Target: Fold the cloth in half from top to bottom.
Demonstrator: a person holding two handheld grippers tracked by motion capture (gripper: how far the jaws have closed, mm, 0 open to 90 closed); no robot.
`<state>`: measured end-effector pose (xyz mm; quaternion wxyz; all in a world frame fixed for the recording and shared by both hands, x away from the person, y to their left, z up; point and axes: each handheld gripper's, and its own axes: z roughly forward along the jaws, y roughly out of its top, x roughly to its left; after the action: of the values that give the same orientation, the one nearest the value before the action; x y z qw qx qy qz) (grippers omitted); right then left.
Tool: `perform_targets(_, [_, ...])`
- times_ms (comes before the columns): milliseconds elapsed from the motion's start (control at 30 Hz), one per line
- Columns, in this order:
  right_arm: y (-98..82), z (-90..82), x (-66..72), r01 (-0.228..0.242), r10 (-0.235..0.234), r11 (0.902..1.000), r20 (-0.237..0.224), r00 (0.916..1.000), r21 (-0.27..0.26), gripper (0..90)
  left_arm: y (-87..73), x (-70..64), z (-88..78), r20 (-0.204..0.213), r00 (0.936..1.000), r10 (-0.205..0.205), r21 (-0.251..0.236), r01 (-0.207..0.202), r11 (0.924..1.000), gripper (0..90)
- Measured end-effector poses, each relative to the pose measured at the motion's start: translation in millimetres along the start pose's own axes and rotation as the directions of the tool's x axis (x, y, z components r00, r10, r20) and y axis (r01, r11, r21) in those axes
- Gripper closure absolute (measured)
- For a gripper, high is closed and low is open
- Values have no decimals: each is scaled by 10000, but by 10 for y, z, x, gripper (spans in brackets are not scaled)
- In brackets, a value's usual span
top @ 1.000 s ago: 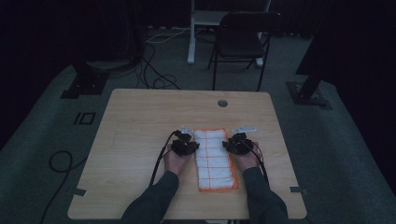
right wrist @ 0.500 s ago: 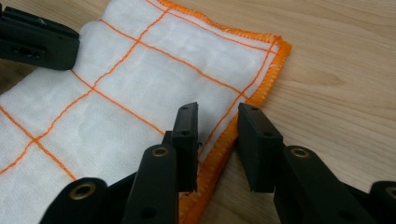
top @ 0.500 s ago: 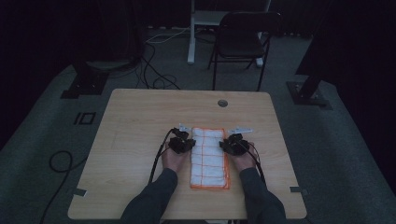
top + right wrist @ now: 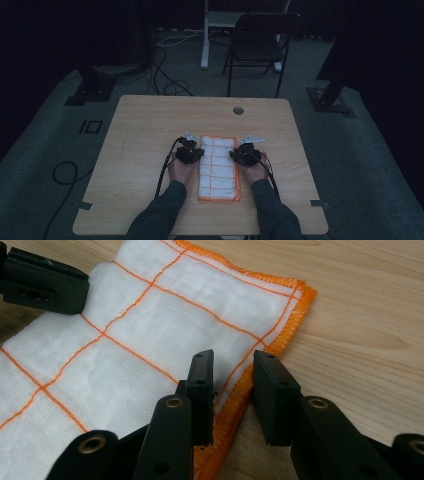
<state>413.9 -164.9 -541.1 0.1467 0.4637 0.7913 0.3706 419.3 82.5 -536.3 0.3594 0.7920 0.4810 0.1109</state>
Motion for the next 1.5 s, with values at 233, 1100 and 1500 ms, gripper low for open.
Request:
perform_targets(233, [37, 42, 56, 54, -54, 10000, 22, 10000, 38, 711, -19, 50, -32, -71, 9994, -338, -37, 338, 9994, 815])
perform_targets(1100, [125, 111, 69, -51, 51, 10000, 350, 9994, -11, 826, 133, 104, 79, 668, 9919, -1077, 194, 1066, 9941, 852])
perform_targets(1500, [160, -103, 103, 184, -174, 9971, 143, 9997, -733, 824, 179, 23, -246, 1062, 9933, -454, -667, 527, 9964, 861])
